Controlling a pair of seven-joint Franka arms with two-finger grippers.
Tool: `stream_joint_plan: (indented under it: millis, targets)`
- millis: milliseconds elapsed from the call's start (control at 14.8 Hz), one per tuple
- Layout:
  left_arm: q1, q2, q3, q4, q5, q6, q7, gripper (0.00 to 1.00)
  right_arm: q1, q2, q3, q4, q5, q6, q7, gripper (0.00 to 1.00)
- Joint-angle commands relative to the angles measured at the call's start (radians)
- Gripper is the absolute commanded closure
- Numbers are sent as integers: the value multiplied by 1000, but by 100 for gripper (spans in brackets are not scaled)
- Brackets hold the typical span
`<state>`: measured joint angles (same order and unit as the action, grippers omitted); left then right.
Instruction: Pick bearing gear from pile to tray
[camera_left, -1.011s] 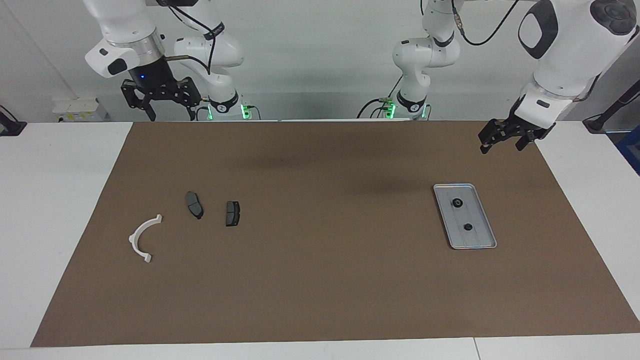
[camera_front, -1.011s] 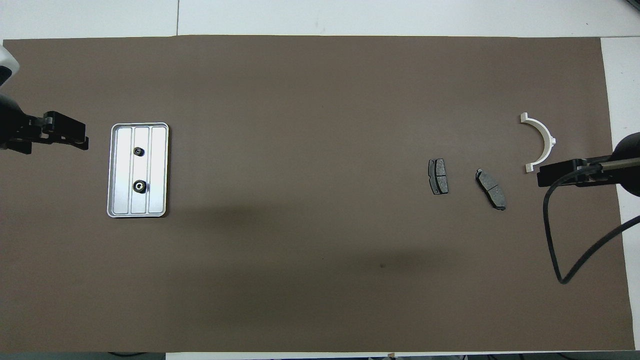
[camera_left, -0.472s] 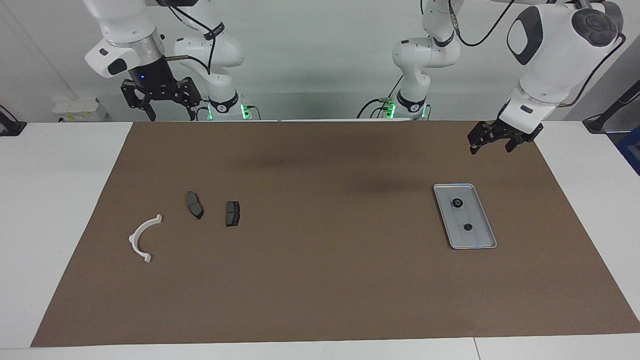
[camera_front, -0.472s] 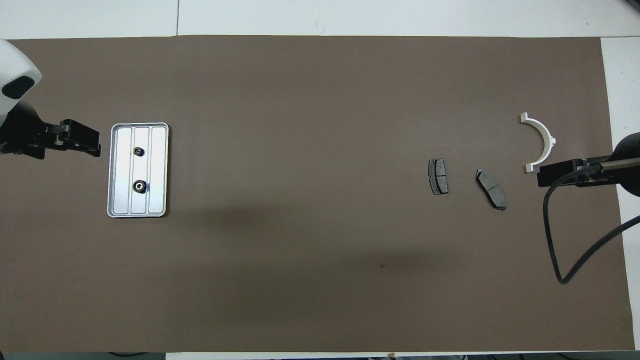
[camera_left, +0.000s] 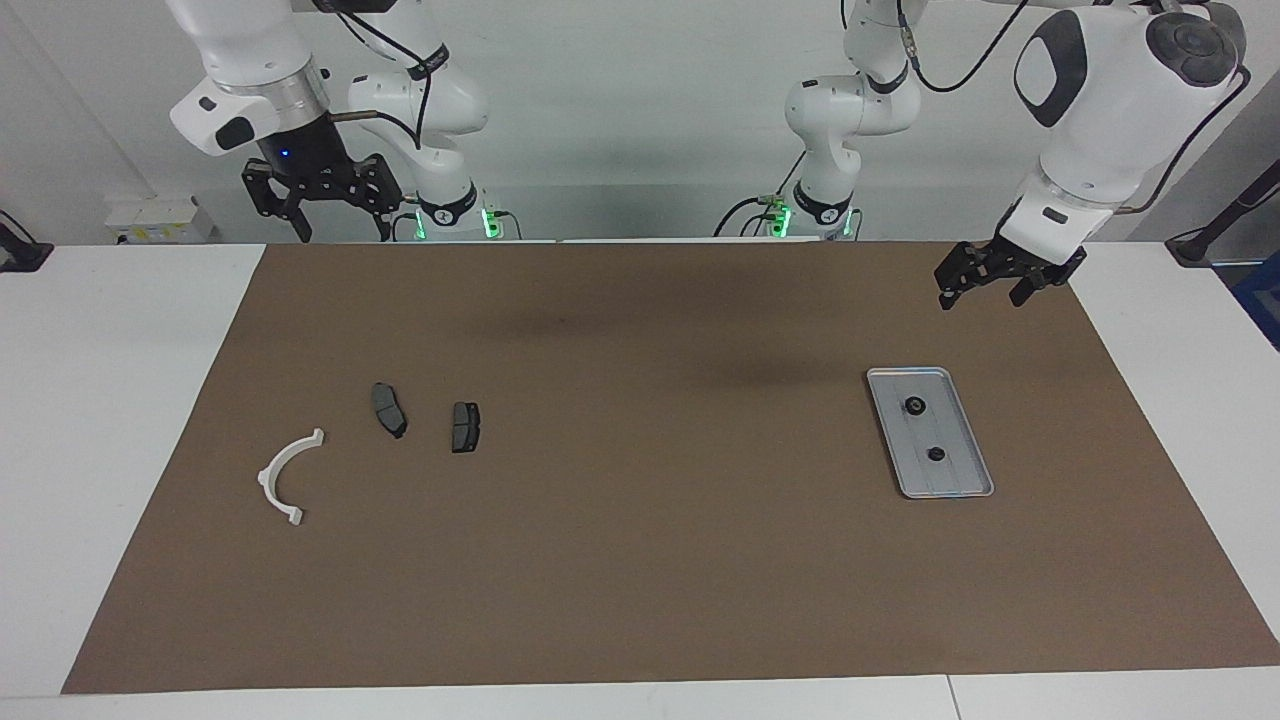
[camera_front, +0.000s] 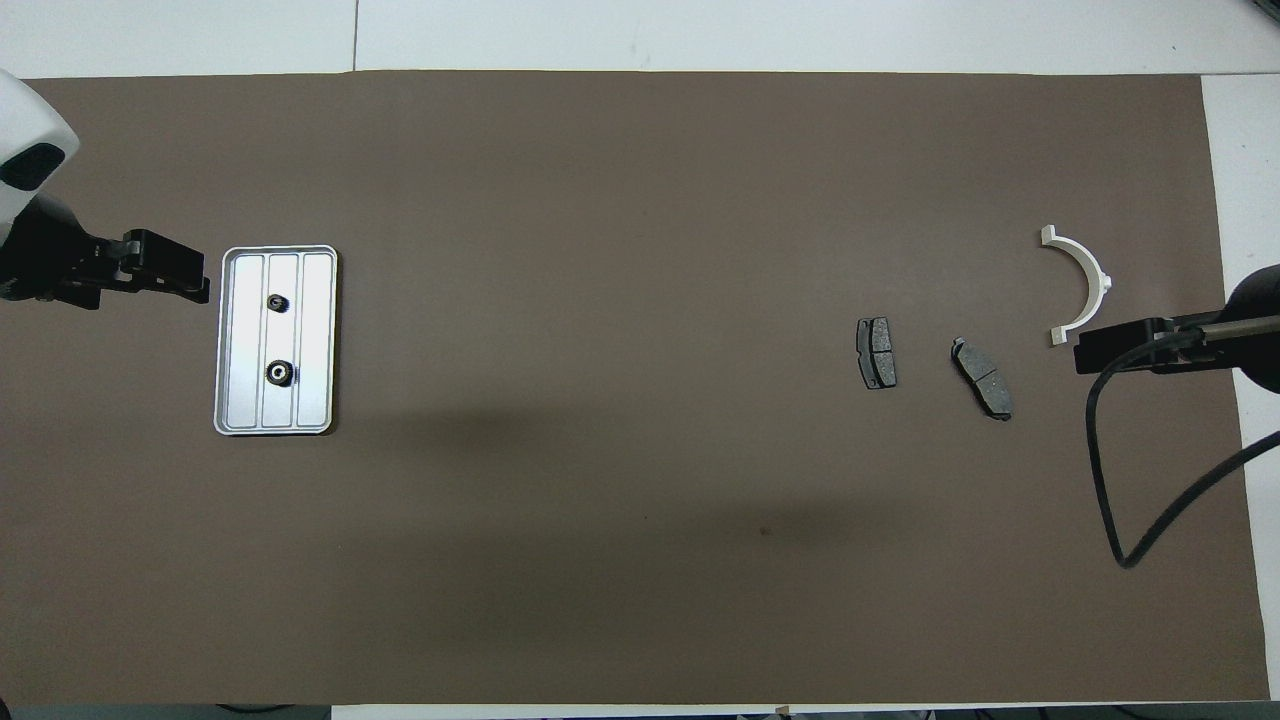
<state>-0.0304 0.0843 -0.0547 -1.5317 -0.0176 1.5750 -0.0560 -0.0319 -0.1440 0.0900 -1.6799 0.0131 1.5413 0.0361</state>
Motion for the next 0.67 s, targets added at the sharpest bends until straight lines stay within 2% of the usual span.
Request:
stream_joint_plan:
  millis: [0,606]
  targets:
    - [-6,-31,9,-41,-15,34,2,0,-16,-6,7,-12,21,14,11,0]
    - [6,-34,13,-41,-13,17,7,0,-16,-6,7,-14,21,14,11,0]
